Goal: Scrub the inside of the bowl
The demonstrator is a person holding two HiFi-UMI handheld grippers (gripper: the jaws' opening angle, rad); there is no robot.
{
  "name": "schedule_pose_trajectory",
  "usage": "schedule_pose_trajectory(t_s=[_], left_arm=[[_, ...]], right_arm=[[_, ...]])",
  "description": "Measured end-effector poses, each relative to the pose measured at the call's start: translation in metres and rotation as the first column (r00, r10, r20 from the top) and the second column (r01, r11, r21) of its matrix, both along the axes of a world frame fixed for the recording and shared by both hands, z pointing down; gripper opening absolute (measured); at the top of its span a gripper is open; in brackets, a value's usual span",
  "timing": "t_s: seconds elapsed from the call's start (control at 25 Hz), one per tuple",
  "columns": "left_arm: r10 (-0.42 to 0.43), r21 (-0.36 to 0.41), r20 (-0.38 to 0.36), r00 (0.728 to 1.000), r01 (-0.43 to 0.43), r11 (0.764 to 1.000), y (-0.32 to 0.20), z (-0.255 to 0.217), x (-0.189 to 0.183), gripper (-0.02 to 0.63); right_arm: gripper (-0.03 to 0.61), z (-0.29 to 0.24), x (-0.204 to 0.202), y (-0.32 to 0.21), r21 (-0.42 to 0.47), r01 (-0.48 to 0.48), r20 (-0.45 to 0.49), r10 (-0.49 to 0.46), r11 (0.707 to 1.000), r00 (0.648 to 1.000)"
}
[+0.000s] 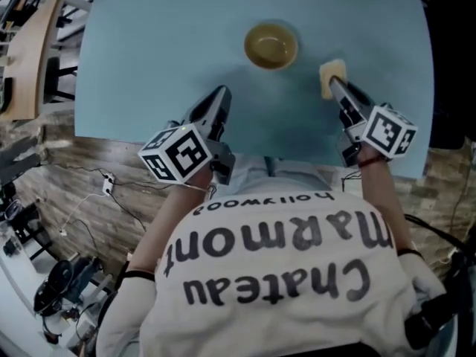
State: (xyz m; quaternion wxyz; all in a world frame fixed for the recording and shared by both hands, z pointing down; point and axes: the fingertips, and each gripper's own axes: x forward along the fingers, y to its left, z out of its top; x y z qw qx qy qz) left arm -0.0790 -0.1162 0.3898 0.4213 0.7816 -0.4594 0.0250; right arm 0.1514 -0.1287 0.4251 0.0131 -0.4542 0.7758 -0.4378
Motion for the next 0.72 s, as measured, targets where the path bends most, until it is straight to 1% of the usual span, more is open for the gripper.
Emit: schedule_pose_trajectory(t_s=[0.12,0.2,0.28,0.32,0.4,0.48,0.6,0.68,0.72], left_arm=[[0.015,-0.016,0.034,0.999,-0.014,1.000,0.002,0.004,0.009,0.003],[0.026,-0.026,0.056,0.998,-0.025,0.999,0.002,0.006,0.014,0.003],[0.037,-0.041,0.066,0.997,-0.034,0.999,-0.001,0.008,0.021,0.003],[0.047,-0.048,0.067,0.997,-0.043,0.998,-0.003,0.009,0.026,0.003],[0.073,-0.051,0.077,0.994,-0.069,0.996,-0.007,0.009,0.036,0.003],[0.093,-0.038,0.093,0.991,-0.090,0.995,-0.013,0.009,0.040,0.005],[0.082,-0.029,0.078,0.994,-0.080,0.996,-0.024,0.013,0.037,0.005],[0.076,-0.032,0.063,0.995,-0.074,0.997,-0.027,0.012,0.042,0.005],[0.078,-0.034,0.067,0.995,-0.076,0.997,-0.028,0.011,0.047,0.005]], right_arm=[[0.063,0.001,-0.005,-0.019,-0.001,0.052,-0.017,-0.052,0.999,0.998],[0.063,-0.002,-0.006,-0.029,0.009,0.087,-0.049,-0.087,0.996,0.995],[0.063,-0.008,-0.006,-0.039,0.025,0.127,-0.088,-0.124,0.992,0.988],[0.063,-0.013,-0.008,-0.043,0.036,0.150,-0.092,-0.146,0.988,0.985],[0.063,-0.024,-0.018,-0.048,0.056,0.193,-0.062,-0.190,0.979,0.980],[0.063,-0.032,-0.033,-0.051,0.076,0.230,-0.028,-0.229,0.970,0.973],[0.063,-0.032,-0.057,-0.053,0.104,0.282,-0.041,-0.279,0.954,0.959],[0.063,-0.034,-0.064,-0.051,0.117,0.310,-0.051,-0.306,0.944,0.951],[0.063,-0.037,-0.064,-0.050,0.123,0.320,-0.050,-0.316,0.939,0.947]])
